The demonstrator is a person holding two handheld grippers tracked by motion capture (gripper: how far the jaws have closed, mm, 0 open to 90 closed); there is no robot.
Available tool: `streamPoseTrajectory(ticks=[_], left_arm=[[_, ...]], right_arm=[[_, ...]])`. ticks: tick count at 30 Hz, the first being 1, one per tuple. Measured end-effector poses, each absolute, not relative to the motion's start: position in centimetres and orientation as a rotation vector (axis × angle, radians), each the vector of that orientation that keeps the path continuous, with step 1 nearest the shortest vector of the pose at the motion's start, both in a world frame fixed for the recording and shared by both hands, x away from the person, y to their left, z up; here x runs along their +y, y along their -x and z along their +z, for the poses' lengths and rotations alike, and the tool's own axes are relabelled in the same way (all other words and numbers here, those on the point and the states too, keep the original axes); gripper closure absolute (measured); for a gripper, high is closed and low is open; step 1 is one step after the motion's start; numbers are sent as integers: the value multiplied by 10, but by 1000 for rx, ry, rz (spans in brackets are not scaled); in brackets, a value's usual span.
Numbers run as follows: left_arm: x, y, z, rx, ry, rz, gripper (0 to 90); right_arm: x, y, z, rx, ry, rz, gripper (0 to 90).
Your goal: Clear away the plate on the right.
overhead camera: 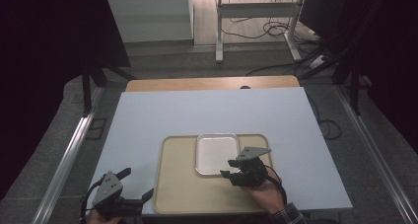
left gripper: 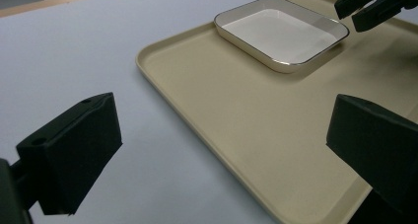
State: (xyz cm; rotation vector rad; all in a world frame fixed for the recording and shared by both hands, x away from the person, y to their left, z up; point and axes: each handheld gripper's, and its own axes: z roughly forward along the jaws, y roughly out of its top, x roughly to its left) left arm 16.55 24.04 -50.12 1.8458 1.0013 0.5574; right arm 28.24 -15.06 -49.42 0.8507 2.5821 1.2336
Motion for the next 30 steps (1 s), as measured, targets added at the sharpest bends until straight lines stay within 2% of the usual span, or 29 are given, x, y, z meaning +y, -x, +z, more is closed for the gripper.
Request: streamPoseTrajectory(ticks=[8, 30], left_arm=[[240, -165, -501, 1000, -1846, 557, 0], [240, -165, -501, 1000, -1846, 556, 0]], right_arm=[[-156, -280, -489, 2553, -825, 1209, 418], [-180, -273, -479, 2503, -822, 1206, 314]])
